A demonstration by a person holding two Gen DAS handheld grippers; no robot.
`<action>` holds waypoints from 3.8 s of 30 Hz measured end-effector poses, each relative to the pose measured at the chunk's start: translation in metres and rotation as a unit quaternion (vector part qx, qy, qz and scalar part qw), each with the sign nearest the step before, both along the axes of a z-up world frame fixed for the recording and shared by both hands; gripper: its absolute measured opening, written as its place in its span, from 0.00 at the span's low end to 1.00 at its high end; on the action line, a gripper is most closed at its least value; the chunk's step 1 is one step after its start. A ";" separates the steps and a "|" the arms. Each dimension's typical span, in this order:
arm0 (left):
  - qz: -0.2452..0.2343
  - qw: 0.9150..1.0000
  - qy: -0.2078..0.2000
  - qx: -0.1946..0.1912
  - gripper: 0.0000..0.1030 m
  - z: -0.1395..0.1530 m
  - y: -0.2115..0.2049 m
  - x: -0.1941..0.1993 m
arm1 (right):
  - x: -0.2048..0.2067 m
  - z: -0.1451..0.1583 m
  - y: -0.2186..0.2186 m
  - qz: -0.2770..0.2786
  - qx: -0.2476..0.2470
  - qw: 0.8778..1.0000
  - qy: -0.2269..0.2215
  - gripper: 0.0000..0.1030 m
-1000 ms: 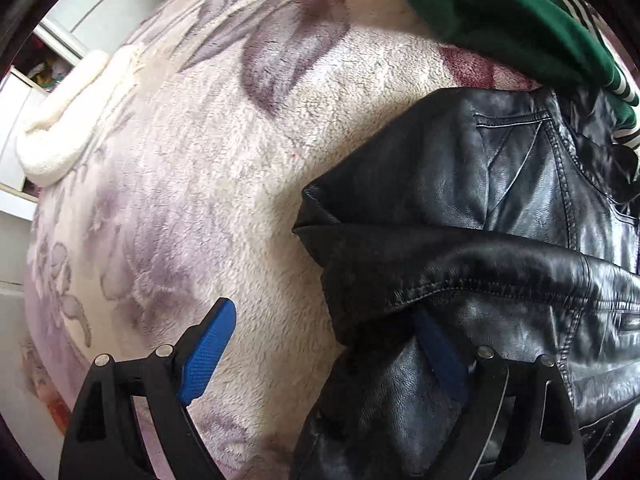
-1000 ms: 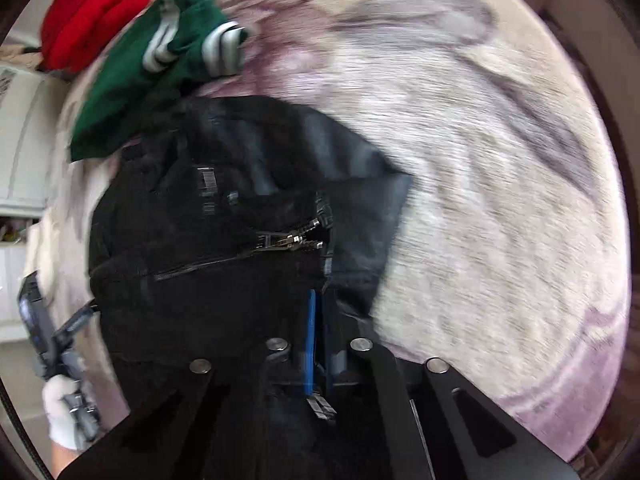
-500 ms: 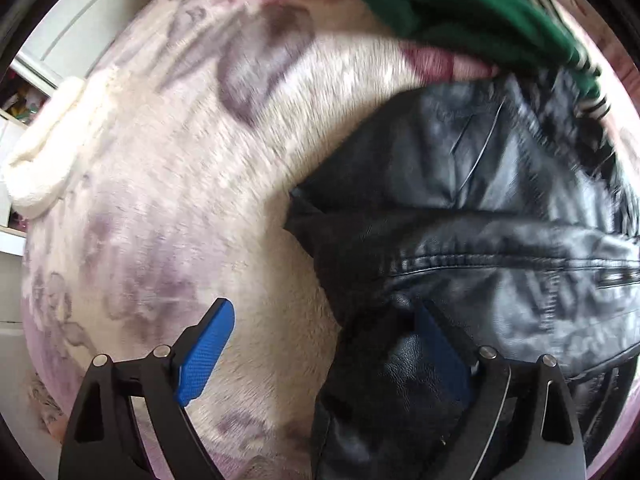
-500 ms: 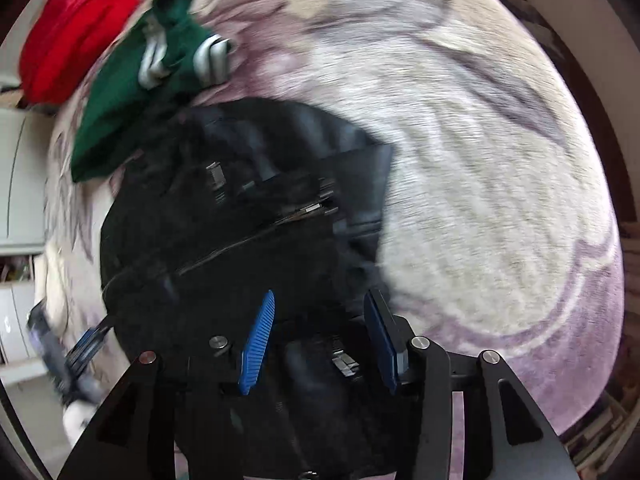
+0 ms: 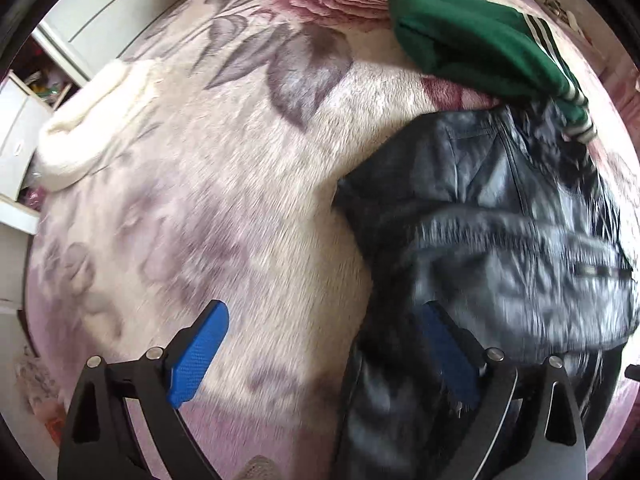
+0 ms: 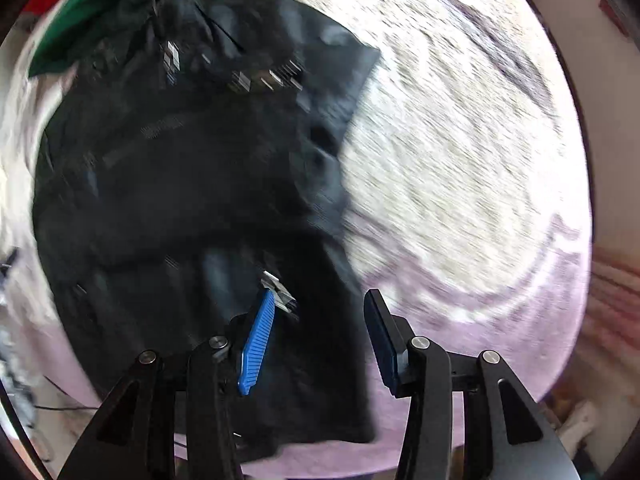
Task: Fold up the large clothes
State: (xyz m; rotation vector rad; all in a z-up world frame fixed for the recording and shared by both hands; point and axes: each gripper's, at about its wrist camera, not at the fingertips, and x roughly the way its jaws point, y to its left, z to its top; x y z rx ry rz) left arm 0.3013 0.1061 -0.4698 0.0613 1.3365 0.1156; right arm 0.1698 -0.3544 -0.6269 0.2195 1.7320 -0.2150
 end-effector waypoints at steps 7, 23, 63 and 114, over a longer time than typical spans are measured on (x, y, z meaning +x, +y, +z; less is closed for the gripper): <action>-0.004 0.987 0.073 0.143 0.97 -0.087 0.009 -0.025 | 0.004 -0.059 -0.011 0.014 0.032 0.999 0.019 0.46; 0.017 0.987 0.039 0.158 1.00 0.039 -0.137 -0.093 | -0.035 0.005 -0.076 0.084 0.147 0.985 0.031 0.59; -0.164 0.962 0.036 0.214 0.06 -0.036 -0.341 -0.162 | 0.125 -0.134 -0.092 -0.035 0.462 0.886 -0.005 0.72; 0.153 0.942 -0.013 -0.297 0.29 -0.018 0.072 -0.083 | 0.216 -0.043 0.313 0.110 0.386 0.915 0.027 0.57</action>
